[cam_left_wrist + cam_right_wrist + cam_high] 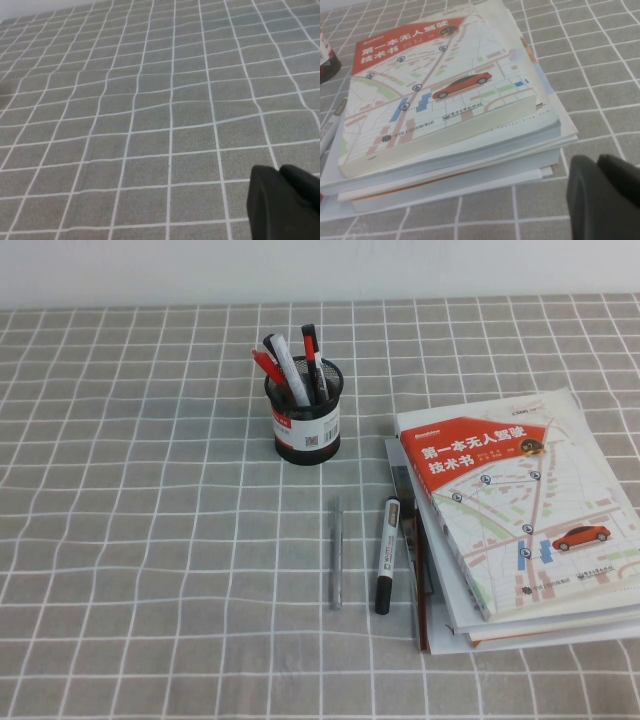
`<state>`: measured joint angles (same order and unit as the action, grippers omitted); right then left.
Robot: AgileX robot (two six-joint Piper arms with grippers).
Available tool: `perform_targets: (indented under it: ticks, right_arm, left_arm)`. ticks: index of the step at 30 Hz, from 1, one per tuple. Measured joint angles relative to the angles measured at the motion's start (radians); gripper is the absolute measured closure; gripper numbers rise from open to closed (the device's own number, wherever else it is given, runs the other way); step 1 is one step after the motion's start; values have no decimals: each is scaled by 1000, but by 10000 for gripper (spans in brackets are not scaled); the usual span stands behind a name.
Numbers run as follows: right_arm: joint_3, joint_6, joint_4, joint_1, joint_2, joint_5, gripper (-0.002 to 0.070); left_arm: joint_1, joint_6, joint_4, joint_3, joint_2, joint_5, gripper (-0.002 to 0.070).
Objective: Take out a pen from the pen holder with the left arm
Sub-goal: 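Take a marker out of the pen holder and lay it on the table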
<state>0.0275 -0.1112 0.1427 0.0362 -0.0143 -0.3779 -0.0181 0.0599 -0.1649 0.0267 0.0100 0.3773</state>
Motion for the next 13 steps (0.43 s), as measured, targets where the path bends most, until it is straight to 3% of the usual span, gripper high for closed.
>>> perform_targets:
  ticks: [13]
  right_arm:
    - [0, 0, 0, 0, 0, 0, 689]
  left_arm:
    - [0, -2, 64, 0, 0, 0, 676]
